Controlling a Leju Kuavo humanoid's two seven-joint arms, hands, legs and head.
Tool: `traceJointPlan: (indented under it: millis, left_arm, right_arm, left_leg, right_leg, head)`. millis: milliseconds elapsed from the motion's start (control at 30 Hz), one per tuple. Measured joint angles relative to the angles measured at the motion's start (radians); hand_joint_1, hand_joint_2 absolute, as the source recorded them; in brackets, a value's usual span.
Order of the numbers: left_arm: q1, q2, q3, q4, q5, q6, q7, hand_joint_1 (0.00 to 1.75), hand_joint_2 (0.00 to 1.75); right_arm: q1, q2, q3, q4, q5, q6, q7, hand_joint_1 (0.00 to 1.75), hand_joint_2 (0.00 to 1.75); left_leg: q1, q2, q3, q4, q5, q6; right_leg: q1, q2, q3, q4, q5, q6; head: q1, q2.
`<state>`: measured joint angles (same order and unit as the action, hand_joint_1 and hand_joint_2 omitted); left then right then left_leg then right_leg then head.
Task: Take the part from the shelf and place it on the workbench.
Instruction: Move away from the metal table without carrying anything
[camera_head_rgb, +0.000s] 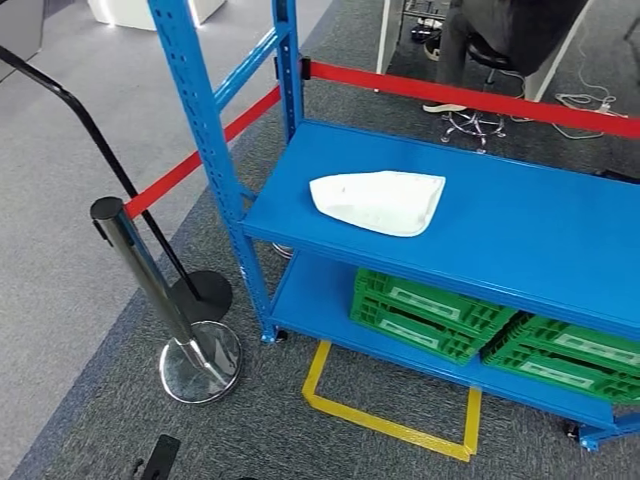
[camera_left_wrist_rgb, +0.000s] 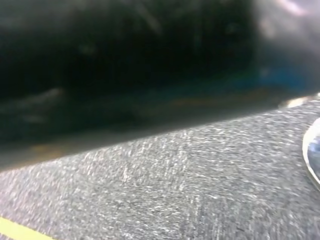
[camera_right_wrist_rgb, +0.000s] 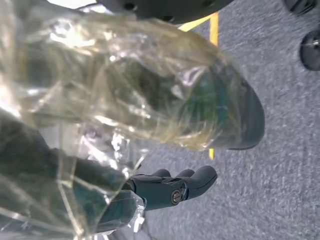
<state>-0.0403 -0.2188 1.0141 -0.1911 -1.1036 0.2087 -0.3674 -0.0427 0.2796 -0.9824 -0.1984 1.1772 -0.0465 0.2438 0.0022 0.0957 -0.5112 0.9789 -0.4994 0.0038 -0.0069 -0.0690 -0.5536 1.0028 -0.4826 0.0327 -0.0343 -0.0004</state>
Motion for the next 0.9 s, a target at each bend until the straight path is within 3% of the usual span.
traceJointPlan:
  millis: [67, 100, 133, 200, 267, 300, 333, 367, 433, 500, 567, 633, 667, 767, 800, 833, 867, 900]
  left_arm:
    - [-0.003, 0.000, 0.000, 0.000, -0.001, 0.000, 0.000, 0.00, 0.00]
    - [-0.005, 0.000, 0.001, 0.000, -0.002, 0.000, 0.000, 0.00, 0.00]
    - [-0.006, 0.001, 0.001, 0.000, -0.004, 0.000, 0.001, 0.00, 0.00]
    - [-0.005, 0.002, 0.001, 0.000, -0.007, 0.001, 0.002, 0.00, 0.87]
    - [-0.001, 0.002, 0.001, 0.000, -0.010, -0.001, 0.004, 0.00, 1.75]
    - [0.000, 0.002, 0.001, 0.000, -0.011, -0.002, 0.004, 0.00, 1.75]
    - [0.001, 0.002, 0.001, 0.000, -0.013, -0.003, 0.005, 0.00, 1.75]
    - [0.001, 0.003, 0.002, 0.000, -0.015, -0.004, 0.005, 0.00, 1.75]
    - [0.000, 0.006, 0.002, 0.000, -0.019, -0.007, 0.005, 0.00, 1.75]
    - [-0.002, 0.007, 0.001, 0.000, -0.020, -0.009, 0.005, 0.00, 1.75]
    - [-0.003, 0.007, 0.001, 0.000, -0.026, -0.009, 0.004, 0.00, 1.75]
    - [-0.002, 0.006, 0.001, 0.000, -0.036, -0.011, 0.004, 0.00, 1.75]
    - [-0.001, 0.005, 0.001, 0.000, -0.038, -0.011, 0.003, 0.00, 1.75]
    - [0.002, 0.010, -0.009, -0.002, -0.024, -0.008, 0.004, 0.00, 1.75]
    - [0.004, 0.013, -0.020, -0.004, -0.011, -0.009, 0.007, 0.00, 1.75]
    - [0.004, 0.015, -0.031, -0.008, 0.003, -0.011, 0.011, 0.00, 1.31]
    - [0.004, 0.018, -0.044, -0.013, 0.019, -0.013, 0.015, 0.00, 0.87]
    - [0.002, 0.020, -0.055, -0.019, 0.036, -0.016, 0.021, 0.00, 0.44]
  right_arm:
    - [0.000, 0.000, 0.000, 0.000, 0.000, 0.001, 0.004, 0.00, 0.00]
    - [0.001, 0.000, 0.000, 0.000, -0.002, 0.002, 0.008, 0.00, 0.00]
    - [0.002, 0.000, -0.001, 0.000, -0.003, 0.002, 0.013, 0.00, 0.00]
    - [-0.001, 0.000, -0.002, 0.000, -0.006, 0.006, 0.026, 0.00, 0.00]
    - [-0.003, 0.000, -0.005, 0.000, -0.008, 0.014, 0.041, 0.00, 0.00]
    - [-0.003, 0.000, -0.007, 0.000, -0.008, 0.017, 0.047, 0.00, 0.00]
    - [-0.003, 0.000, -0.008, 0.000, -0.007, 0.020, 0.055, 0.00, 0.00]
    - [-0.003, 0.000, -0.009, 0.000, -0.005, 0.022, 0.063, 0.00, 0.00]
    - [-0.003, 0.001, -0.011, 0.000, -0.002, 0.024, 0.078, 0.00, 0.00]
    - [-0.004, 0.003, -0.013, 0.000, 0.001, 0.024, 0.086, 0.00, 0.87]
    - [-0.005, 0.003, -0.013, 0.000, 0.008, 0.022, 0.097, 0.00, 1.75]
    - [-0.004, 0.003, -0.013, 0.000, 0.021, 0.020, 0.109, 0.00, 1.75]
    - [-0.003, 0.003, -0.013, 0.000, 0.028, 0.019, 0.113, 0.00, 1.75]
    - [0.007, -0.002, 0.001, 0.000, 0.031, 0.019, 0.112, 0.00, 1.75]
    - [0.014, -0.006, 0.012, 0.000, 0.022, 0.019, 0.110, 0.00, 1.75]
    - [0.023, -0.009, 0.024, 0.000, 0.009, 0.019, 0.106, 0.00, 1.75]
    - [0.031, -0.013, 0.035, 0.000, -0.007, 0.019, 0.101, 0.00, 1.75]
    - [0.038, -0.017, 0.046, 0.000, -0.024, 0.019, 0.096, 0.00, 1.75]
  left_leg:
    - [-0.002, 0.017, 0.002, 0.002, -0.002, -0.008]
    - [0.000, 0.015, 0.003, 0.006, -0.007, -0.013]
    - [0.003, -0.001, -0.001, 0.019, -0.020, -0.018]
    - [0.007, -0.054, -0.038, 0.106, -0.077, -0.027]
    - [0.008, -0.082, -0.104, 0.245, -0.138, -0.028]
    - [0.008, -0.085, -0.127, 0.288, -0.146, -0.028]
    - [0.008, -0.086, -0.134, 0.296, -0.134, -0.026]
    - [0.008, -0.086, -0.121, 0.263, -0.102, -0.022]
    - [0.006, -0.091, -0.064, 0.131, -0.026, -0.011]
    - [0.004, -0.096, -0.023, 0.035, 0.005, -0.004]
    - [0.002, -0.098, -0.021, 0.017, 0.004, 0.001]
    - [0.005, -0.095, -0.021, 0.010, 0.012, 0.011]
    - [0.008, -0.093, -0.021, 0.006, 0.016, 0.016]
    - [0.008, -0.087, -0.023, 0.003, 0.019, 0.022]
    - [0.008, -0.086, -0.023, 0.003, 0.019, 0.022]
    - [0.007, -0.085, -0.023, 0.004, 0.019, 0.022]
    - [0.007, -0.085, -0.022, 0.004, 0.019, 0.022]
    - [0.007, -0.085, -0.020, 0.004, 0.018, 0.020]
  right_leg:
    - [0.003, 0.013, -0.001, -0.005, -0.001, -0.014]
    - [0.002, 0.022, -0.003, -0.005, 0.001, -0.020]
    - [0.000, 0.030, -0.004, -0.006, 0.003, -0.026]
    - [-0.004, 0.045, -0.004, -0.008, 0.006, -0.038]
    - [-0.003, 0.061, -0.006, -0.007, 0.007, -0.044]
    - [-0.002, 0.068, -0.005, -0.007, 0.007, -0.046]
    - [-0.001, 0.075, -0.004, -0.007, 0.007, -0.046]
    - [0.000, 0.081, -0.003, -0.007, 0.007, -0.046]
    - [0.003, 0.091, 0.000, -0.006, 0.007, -0.044]
    - [0.007, 0.096, -0.003, -0.003, 0.007, -0.037]
    - [0.007, 0.098, -0.009, -0.002, 0.009, -0.024]
    - [0.005, 0.095, -0.018, 0.006, 0.001, -0.013]
    - [0.004, 0.092, -0.030, 0.032, -0.018, -0.008]
    - [0.000, 0.081, -0.111, 0.216, -0.113, 0.003]
    - [-0.001, 0.079, -0.133, 0.267, -0.129, 0.006]
    - [-0.002, 0.079, -0.140, 0.284, -0.126, 0.007]
    - [-0.002, 0.078, -0.126, 0.259, -0.104, 0.007]
    - [-0.003, 0.077, -0.095, 0.197, -0.070, 0.006]
  head:
    - [-0.003, 0.000]
    - [-0.004, 0.000]
    - [-0.006, 0.000]
    - [-0.011, 0.000]
    - [-0.015, 0.000]
    - [-0.015, 0.000]
    - [-0.016, 0.000]
    - [-0.016, 0.000]
    - [-0.016, 0.000]
    - [-0.016, 0.000]
    - [-0.016, 0.000]
    - [-0.015, 0.000]
    - [-0.012, 0.000]
    - [-0.004, 0.000]
    - [-0.004, 0.000]
    - [-0.004, 0.000]
    - [-0.003, 0.000]
    - [-0.003, 0.000]
